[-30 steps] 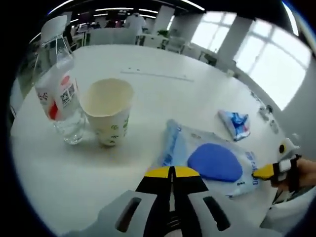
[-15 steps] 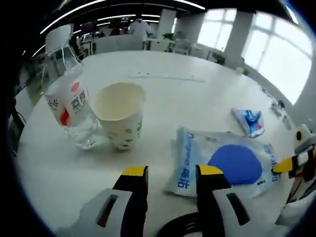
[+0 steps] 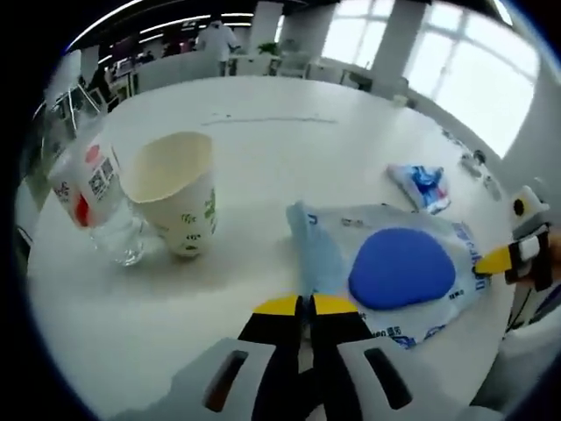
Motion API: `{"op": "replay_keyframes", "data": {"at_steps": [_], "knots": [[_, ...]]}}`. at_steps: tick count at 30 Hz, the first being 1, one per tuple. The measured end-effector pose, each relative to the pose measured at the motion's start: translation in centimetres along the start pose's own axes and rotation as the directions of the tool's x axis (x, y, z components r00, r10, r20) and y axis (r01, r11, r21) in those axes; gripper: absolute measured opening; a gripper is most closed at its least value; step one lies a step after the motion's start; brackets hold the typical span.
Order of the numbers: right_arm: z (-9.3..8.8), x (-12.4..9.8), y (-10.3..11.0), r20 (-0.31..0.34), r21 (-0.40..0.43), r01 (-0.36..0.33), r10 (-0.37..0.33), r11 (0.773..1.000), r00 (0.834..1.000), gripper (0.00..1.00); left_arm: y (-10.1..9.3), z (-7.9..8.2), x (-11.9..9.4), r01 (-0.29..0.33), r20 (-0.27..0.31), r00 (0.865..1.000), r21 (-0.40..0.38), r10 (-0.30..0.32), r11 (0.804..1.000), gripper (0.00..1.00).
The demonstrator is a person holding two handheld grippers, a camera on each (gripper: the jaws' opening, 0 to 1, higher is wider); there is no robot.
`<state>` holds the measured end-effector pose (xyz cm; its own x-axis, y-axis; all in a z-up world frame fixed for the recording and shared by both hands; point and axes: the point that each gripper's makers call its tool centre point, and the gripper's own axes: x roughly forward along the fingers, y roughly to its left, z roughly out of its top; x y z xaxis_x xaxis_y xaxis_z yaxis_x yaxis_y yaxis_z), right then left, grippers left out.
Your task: Arrange the tabletop items into an orderly group along one side of the table until the central work area is clear of visible clutter.
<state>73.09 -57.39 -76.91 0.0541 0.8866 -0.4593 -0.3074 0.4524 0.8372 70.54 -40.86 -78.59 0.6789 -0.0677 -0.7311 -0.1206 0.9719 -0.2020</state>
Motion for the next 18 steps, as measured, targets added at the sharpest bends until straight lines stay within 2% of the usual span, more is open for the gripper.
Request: {"op": "replay_keyframes", "data": {"at_steps": [2, 4, 10, 12, 15, 16, 18], "knots": [[0.5, 0.1, 0.0, 0.006, -0.038, 0.015, -0.014, 0.999, 1.000, 0.00, 0.7, 0.4, 0.0, -0.010, 0.016, 1.000, -0.040, 0.011, 0.999, 0.00], [1.2, 0.1, 0.1, 0.021, -0.087, 0.037, -0.035, 0.996, 0.999, 0.00, 1.0, 0.6, 0.0, -0.014, 0.022, 1.000, -0.042, 0.015, 0.999, 0.00], [3.9, 0.3, 0.5, 0.094, -0.226, 0.105, -0.085, 0.968, 0.992, 0.00, 1.2, 2.1, -0.3, -0.038, 0.042, 0.998, 0.007, 0.037, 0.999, 0.00], [4.6, 0.4, 0.4, 0.111, -0.270, 0.130, -0.103, 0.954, 0.988, 0.00, 1.5, 2.5, -0.2, -0.038, 0.050, 0.998, -0.010, 0.038, 0.999, 0.00], [5.7, 0.5, 0.6, 0.133, -0.363, 0.176, -0.136, 0.915, 0.982, 0.00, 1.8, 2.8, 0.0, -0.046, 0.053, 0.998, 0.009, 0.046, 0.999, 0.00], [6.3, 0.6, 0.7, 0.145, -0.399, 0.194, -0.148, 0.896, 0.978, 0.00, 1.8, 2.8, -0.1, -0.050, 0.057, 0.997, 0.011, 0.050, 0.999, 0.00], [7.2, 0.7, 1.3, 0.171, -0.433, 0.208, -0.147, 0.877, 0.974, 0.00, 1.6, 3.2, -0.2, -0.056, 0.069, 0.996, 0.009, 0.055, 0.998, 0.00]]}}
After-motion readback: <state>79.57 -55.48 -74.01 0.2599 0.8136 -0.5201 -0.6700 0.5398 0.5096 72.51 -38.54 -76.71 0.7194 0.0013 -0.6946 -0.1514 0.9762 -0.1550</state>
